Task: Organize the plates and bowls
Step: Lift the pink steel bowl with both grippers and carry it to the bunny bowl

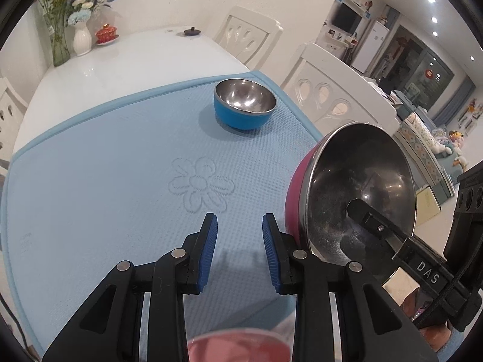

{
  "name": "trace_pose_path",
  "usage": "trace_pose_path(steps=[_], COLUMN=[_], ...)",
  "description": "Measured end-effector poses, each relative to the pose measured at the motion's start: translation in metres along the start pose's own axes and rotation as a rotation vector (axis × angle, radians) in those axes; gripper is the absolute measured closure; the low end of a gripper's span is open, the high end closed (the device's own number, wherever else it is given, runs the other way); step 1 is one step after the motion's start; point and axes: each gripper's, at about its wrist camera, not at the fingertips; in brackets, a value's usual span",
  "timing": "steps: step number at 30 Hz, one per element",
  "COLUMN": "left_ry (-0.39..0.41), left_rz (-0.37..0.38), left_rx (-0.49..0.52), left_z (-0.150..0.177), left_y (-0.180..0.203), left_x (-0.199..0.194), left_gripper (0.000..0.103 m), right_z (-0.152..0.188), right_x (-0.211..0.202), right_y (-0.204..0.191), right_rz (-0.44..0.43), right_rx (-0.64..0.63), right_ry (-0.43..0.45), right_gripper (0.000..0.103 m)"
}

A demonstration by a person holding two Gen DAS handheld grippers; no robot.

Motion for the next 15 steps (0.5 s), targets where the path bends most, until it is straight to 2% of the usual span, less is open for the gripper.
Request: trace_pose_path(steps=[9,15], left_ry=[0.012,0.003], left_rz=[0.005,-0.021], left_rx=[0.022,0.011], left_z=[0.033,0.067], left_y=[-0.006,-0.018], left_x=[-0.031,-0.043], left_gripper=[0.076,0.076], right_z=[0.035,0.065], right_x=[-0.042,-0.053], right_y=[-0.028,-0.046], right_rz=[-0.002,0.001], right_rx=[0.007,-0.02], right_ry=[0.045,0.025], right_gripper=[0.08,0.079])
Point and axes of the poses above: each gripper's, at about its wrist camera, not at the fingertips, and x roughly the way its jaws point, y to its right, z to its underside, and after that the axes turned 10 degrees about z, right-handed
